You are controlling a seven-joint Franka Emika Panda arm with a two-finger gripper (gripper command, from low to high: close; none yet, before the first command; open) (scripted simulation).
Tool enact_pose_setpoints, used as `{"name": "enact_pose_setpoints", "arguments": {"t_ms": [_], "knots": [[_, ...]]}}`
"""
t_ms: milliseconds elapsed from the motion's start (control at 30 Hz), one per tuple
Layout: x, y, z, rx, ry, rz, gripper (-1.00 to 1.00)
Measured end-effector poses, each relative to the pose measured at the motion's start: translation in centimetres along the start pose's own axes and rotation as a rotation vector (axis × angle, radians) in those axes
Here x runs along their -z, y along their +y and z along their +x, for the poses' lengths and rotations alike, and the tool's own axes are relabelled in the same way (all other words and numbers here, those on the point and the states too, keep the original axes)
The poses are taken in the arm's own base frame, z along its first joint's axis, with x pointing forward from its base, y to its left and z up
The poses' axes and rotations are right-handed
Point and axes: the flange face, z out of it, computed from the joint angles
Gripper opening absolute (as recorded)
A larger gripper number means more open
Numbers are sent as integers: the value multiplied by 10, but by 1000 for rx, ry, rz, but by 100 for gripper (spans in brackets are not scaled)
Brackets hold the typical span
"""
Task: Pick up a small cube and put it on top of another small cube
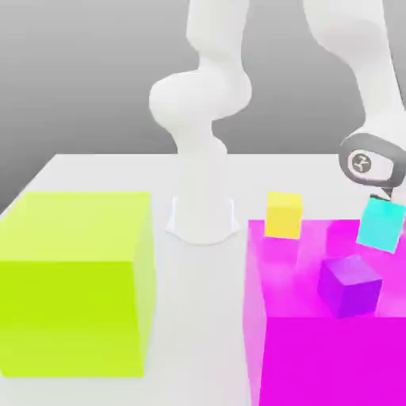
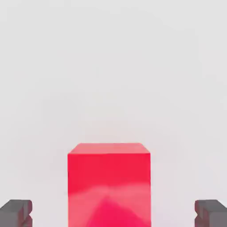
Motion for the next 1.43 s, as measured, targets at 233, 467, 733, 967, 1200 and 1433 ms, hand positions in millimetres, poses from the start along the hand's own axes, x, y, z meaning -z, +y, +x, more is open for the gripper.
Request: {"name": "enact_pose_setpoints", "arguments": {"t_ms": [233,467,733,967,1200,1433], "knots": [[-19,-1,-1,0,-2,2,-100],[48,0,3,-15,0,13,-100],[166,50,-3,-334,20,83,-100],[281,81,-44,-629,12,68,-100],[270,100,-77,-791,-1,7,-100],[252,100,-78,-793,-1,4,100]]}}
